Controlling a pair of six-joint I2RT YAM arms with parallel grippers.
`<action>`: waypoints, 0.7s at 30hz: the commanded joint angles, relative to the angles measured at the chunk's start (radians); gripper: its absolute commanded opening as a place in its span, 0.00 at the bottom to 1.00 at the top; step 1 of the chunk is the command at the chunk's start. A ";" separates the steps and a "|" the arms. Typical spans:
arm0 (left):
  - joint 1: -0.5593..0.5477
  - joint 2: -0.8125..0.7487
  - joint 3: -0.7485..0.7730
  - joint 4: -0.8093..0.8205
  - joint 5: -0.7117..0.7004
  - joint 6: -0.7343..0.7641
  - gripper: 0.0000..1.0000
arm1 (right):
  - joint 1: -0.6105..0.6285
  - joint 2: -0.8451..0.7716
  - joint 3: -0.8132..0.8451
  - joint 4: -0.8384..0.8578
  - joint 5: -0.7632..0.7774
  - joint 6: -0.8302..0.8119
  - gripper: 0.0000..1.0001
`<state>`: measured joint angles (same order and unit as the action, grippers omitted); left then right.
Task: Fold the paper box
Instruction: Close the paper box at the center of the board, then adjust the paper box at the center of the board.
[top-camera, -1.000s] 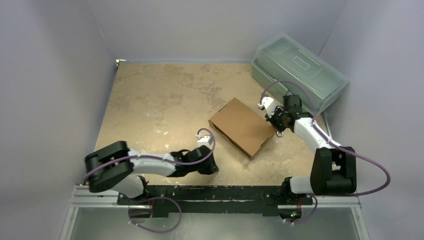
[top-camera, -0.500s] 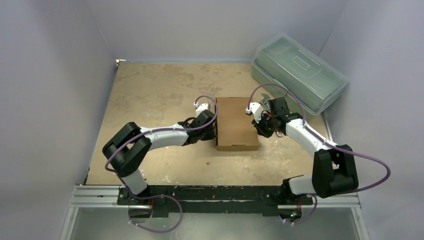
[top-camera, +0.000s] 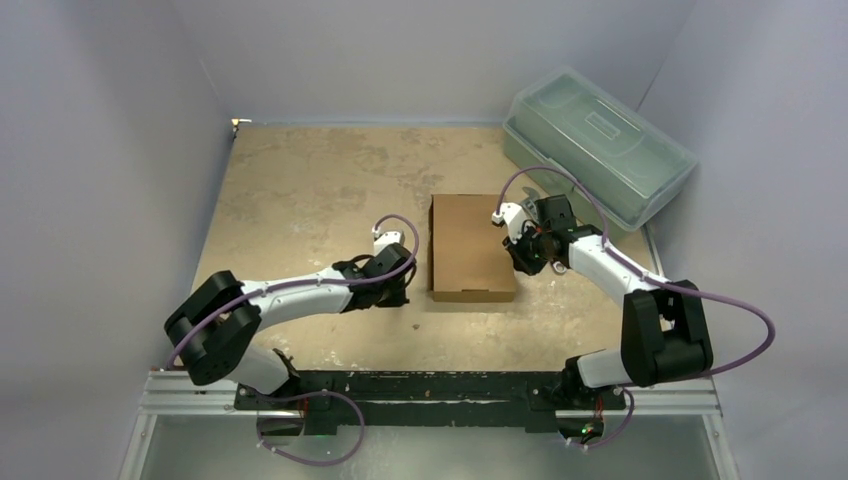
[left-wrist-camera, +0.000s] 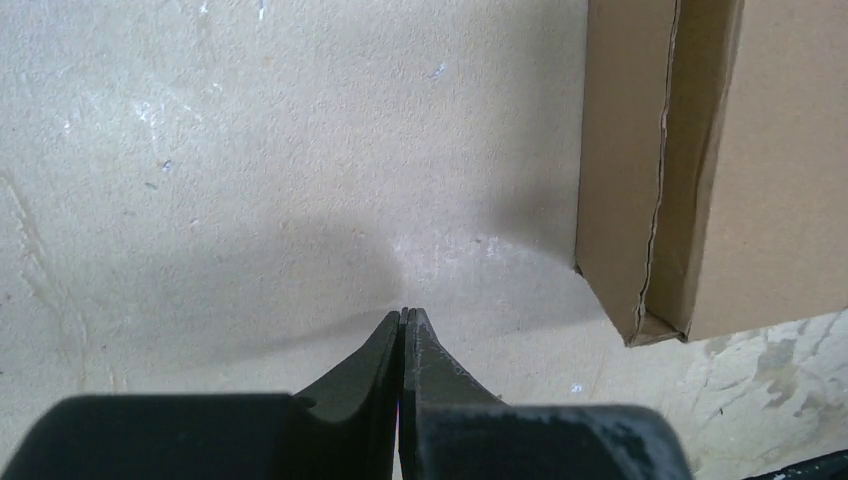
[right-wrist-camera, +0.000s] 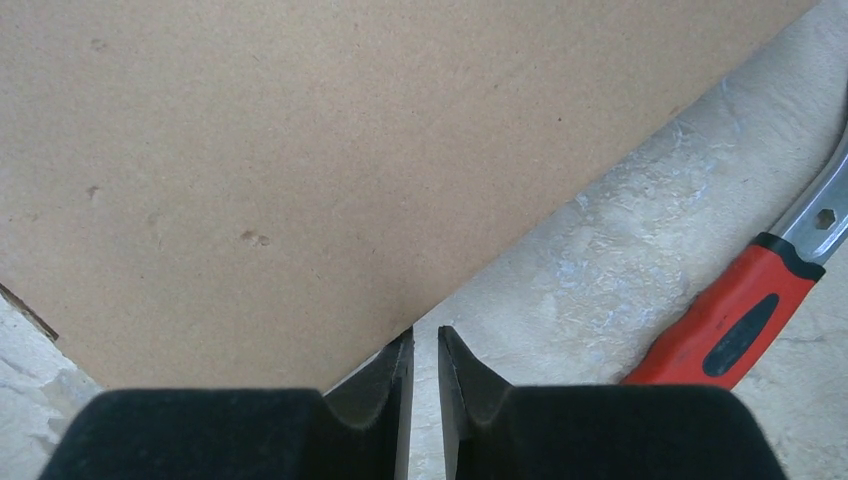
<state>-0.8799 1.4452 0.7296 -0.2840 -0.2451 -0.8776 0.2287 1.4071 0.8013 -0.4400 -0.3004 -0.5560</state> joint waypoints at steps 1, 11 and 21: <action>-0.022 0.068 0.111 0.003 0.024 0.034 0.00 | 0.005 -0.002 0.010 0.014 -0.001 0.017 0.17; -0.139 0.368 0.506 -0.037 0.046 0.059 0.00 | 0.016 -0.020 -0.014 0.008 -0.012 0.013 0.17; -0.034 -0.096 0.094 0.004 -0.064 0.070 0.36 | -0.009 -0.117 0.005 0.063 0.069 0.049 0.32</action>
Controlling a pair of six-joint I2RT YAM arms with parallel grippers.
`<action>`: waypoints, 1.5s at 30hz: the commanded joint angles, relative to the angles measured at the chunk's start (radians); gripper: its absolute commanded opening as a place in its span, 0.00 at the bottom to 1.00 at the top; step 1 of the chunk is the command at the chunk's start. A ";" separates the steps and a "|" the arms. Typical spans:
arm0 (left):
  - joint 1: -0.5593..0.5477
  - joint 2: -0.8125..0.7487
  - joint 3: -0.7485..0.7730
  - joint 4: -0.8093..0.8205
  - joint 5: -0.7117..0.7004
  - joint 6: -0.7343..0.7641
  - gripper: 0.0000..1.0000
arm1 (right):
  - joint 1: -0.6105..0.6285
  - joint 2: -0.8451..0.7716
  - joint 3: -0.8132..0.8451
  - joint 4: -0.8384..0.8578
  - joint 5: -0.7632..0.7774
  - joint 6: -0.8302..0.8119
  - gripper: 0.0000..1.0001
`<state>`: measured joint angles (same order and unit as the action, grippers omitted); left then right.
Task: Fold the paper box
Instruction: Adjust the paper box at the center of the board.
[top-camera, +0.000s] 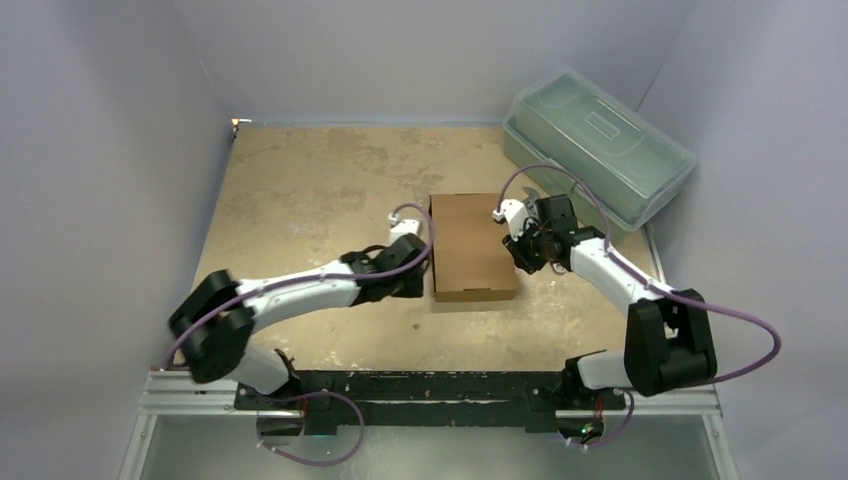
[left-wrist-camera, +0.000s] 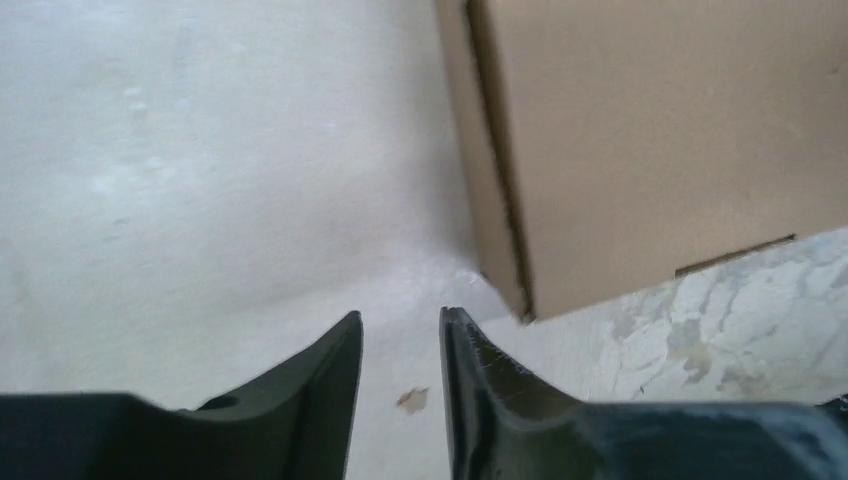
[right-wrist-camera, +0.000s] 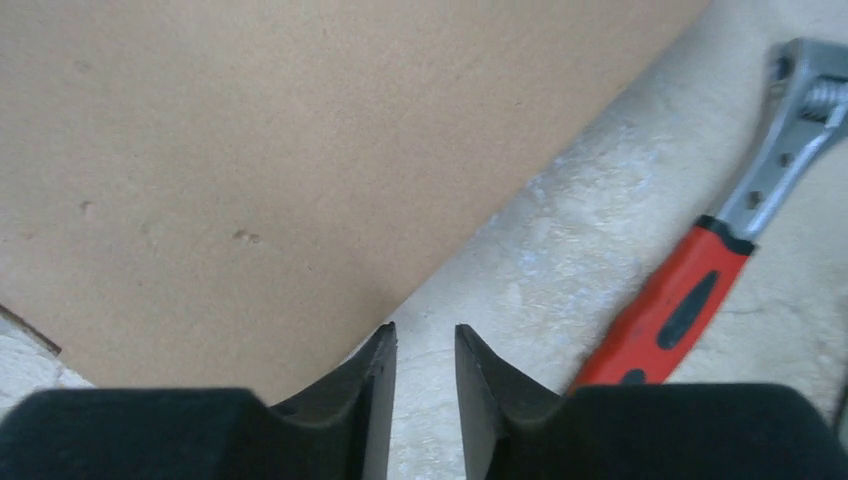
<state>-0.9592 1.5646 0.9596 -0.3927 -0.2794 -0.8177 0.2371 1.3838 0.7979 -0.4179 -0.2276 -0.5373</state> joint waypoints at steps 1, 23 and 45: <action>0.055 -0.274 -0.180 0.154 -0.016 0.016 0.45 | -0.032 -0.115 0.013 0.044 -0.001 0.034 0.35; 0.303 0.058 -0.166 0.790 0.431 0.012 0.81 | -0.235 0.064 0.101 0.174 -0.447 0.434 0.83; 0.318 0.193 -0.115 0.810 0.491 0.006 0.02 | -0.227 0.208 0.113 0.121 -0.614 0.431 0.45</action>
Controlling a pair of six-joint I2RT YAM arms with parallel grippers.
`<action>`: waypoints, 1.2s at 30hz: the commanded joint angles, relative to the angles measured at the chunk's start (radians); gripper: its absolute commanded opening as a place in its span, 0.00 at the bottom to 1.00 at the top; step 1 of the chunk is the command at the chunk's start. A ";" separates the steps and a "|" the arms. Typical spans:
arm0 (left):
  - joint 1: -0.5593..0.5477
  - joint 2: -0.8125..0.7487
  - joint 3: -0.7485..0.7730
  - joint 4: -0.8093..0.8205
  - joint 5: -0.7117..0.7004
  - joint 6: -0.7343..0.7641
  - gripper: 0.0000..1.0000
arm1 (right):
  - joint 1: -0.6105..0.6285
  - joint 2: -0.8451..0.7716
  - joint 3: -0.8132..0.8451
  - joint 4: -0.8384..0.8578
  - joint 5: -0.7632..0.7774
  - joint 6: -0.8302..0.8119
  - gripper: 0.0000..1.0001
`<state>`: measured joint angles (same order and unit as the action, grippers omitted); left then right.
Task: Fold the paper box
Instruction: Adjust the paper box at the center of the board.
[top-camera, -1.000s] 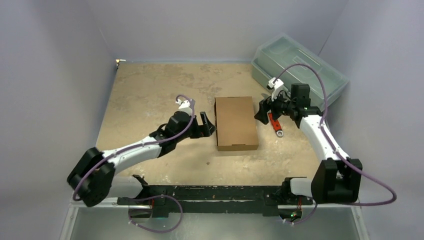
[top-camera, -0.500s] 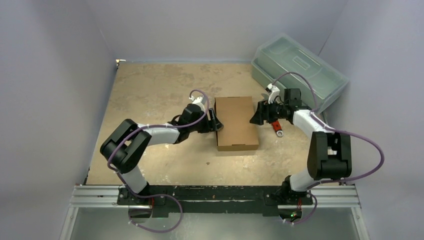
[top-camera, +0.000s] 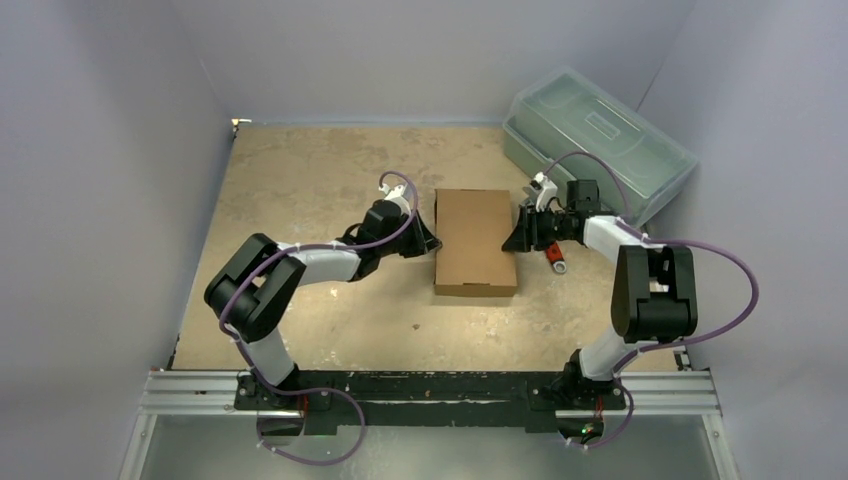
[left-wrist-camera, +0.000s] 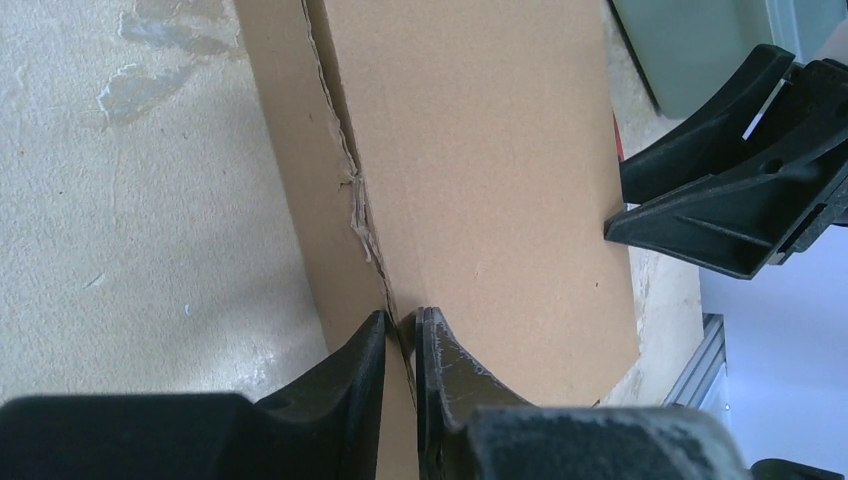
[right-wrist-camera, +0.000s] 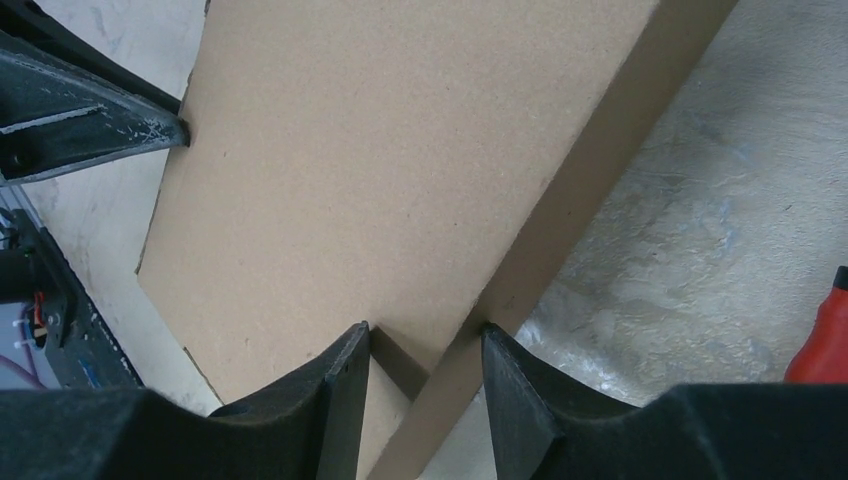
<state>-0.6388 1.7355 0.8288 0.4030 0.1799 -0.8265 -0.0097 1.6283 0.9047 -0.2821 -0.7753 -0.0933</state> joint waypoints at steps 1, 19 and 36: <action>-0.002 0.017 0.012 0.022 0.041 0.010 0.01 | 0.025 -0.043 0.002 -0.002 -0.053 -0.007 0.45; -0.018 -0.036 0.049 0.082 0.169 -0.046 0.01 | 0.027 -0.055 0.011 -0.011 -0.078 -0.015 0.42; 0.018 0.061 0.005 0.079 0.125 -0.049 0.03 | 0.317 -0.262 0.123 -0.143 0.139 -0.150 0.43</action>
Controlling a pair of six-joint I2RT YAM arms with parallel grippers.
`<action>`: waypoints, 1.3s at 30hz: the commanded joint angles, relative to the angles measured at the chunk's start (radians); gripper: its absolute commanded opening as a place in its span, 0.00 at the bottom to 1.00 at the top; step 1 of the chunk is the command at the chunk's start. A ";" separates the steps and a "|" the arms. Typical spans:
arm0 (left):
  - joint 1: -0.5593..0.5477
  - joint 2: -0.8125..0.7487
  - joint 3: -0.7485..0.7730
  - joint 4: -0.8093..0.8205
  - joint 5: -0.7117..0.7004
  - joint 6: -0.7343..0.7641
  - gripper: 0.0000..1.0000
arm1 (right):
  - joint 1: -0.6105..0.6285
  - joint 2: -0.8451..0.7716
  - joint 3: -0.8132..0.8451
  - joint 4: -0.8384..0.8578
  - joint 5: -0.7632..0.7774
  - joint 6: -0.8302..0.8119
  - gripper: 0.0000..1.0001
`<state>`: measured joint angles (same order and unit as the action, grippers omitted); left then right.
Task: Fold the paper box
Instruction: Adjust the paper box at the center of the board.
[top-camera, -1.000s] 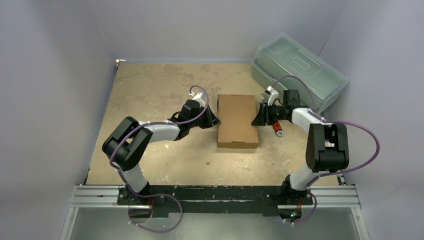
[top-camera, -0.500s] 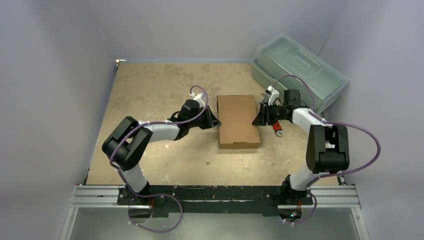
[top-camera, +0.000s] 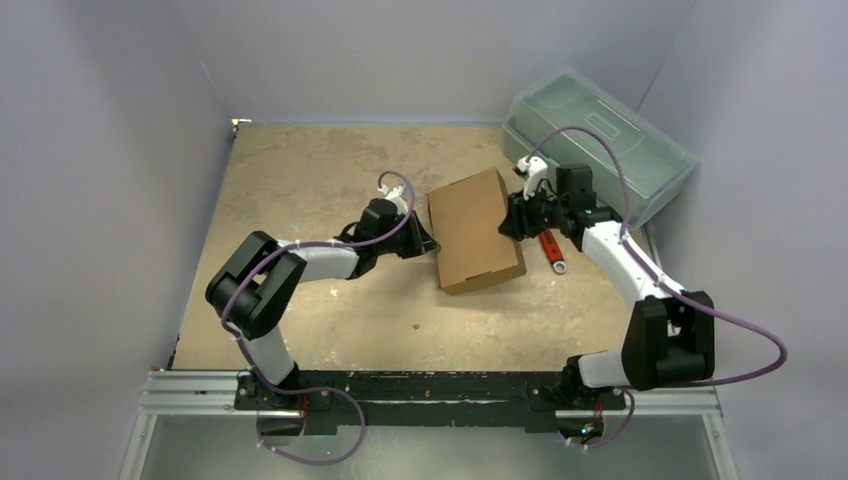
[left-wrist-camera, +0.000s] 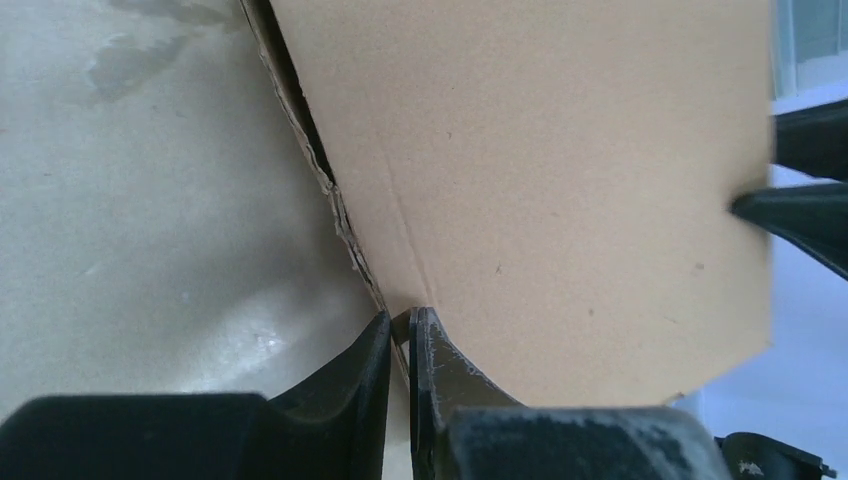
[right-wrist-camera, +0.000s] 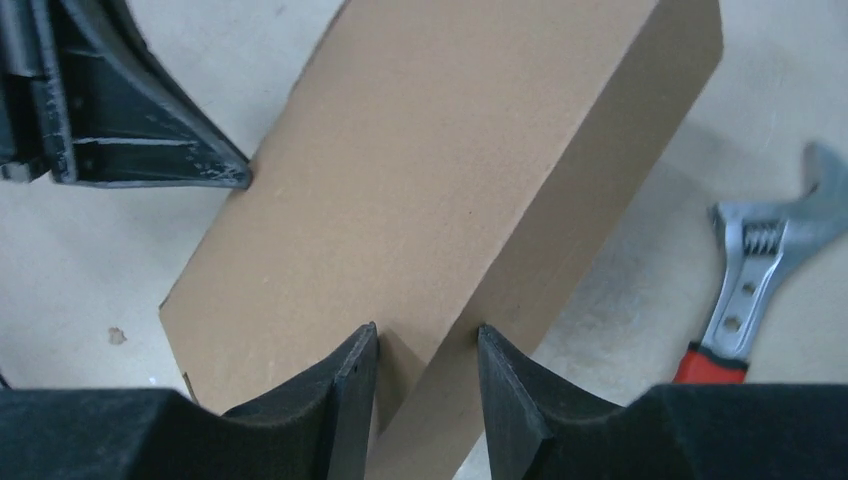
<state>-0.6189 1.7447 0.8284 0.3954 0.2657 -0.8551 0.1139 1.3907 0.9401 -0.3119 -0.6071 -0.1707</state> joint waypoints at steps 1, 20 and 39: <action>0.005 0.056 -0.002 0.092 0.035 -0.021 0.03 | 0.232 -0.018 0.116 -0.144 -0.003 -0.094 0.44; 0.152 -0.070 -0.154 0.038 0.011 0.035 0.05 | 0.251 -0.180 0.349 -0.493 -0.386 -0.477 0.52; 0.135 -0.270 -0.174 0.003 0.006 0.043 0.07 | 0.102 0.027 0.125 0.035 0.057 -0.016 0.25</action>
<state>-0.4850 1.5227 0.6201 0.4103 0.2993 -0.8375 0.1669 1.5154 1.0073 -0.3149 -0.4805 -0.1734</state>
